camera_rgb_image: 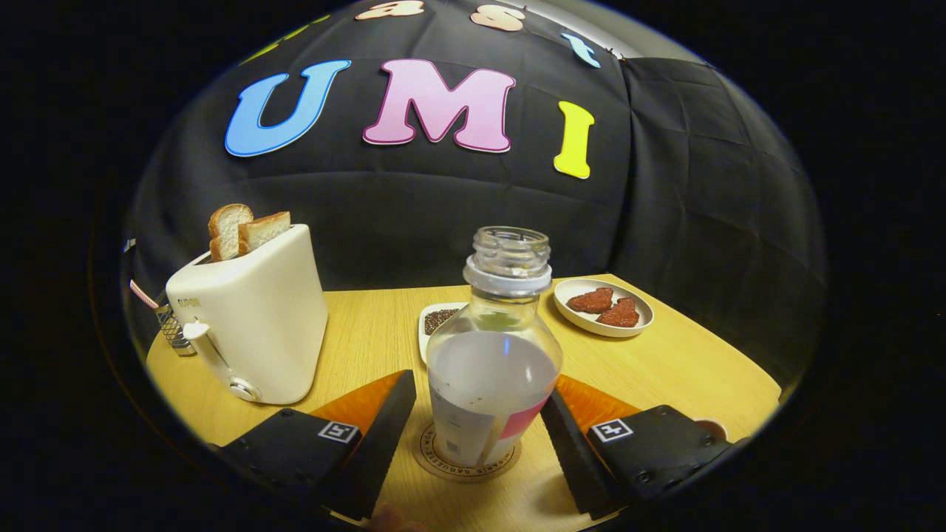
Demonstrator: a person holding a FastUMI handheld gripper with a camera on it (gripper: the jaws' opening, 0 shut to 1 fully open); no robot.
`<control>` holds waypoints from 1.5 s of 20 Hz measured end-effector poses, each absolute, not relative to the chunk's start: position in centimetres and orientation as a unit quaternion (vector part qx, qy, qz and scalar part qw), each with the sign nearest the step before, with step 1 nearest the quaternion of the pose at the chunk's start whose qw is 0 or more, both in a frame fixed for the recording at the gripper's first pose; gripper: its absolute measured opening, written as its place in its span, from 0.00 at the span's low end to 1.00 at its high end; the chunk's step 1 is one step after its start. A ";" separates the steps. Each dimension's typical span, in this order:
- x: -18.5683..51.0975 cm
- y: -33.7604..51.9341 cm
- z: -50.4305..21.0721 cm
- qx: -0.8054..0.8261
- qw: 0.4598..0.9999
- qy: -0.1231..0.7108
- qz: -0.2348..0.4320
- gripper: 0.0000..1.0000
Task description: Take the bottle from table, then pour the juice into the cup, finally place the bottle on the coaster
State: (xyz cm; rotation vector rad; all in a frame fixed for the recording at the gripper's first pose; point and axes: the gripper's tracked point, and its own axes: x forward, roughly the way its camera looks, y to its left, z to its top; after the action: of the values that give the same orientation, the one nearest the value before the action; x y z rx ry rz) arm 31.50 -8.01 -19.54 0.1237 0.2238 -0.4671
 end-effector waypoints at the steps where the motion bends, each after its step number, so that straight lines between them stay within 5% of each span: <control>1: 31.0 -8.0 -19.6 0.062 0.964 0.115 -0.233 0.98; 11: 24.9 -6.1 -14.7 0.057 0.974 0.074 -0.206 0.97; 30: 5.8 6.4 -1.8 0.032 0.998 -0.013 -0.053 0.97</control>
State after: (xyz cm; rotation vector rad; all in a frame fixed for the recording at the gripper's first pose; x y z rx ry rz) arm 5.81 6.44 -1.85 0.0649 -0.0269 -0.1070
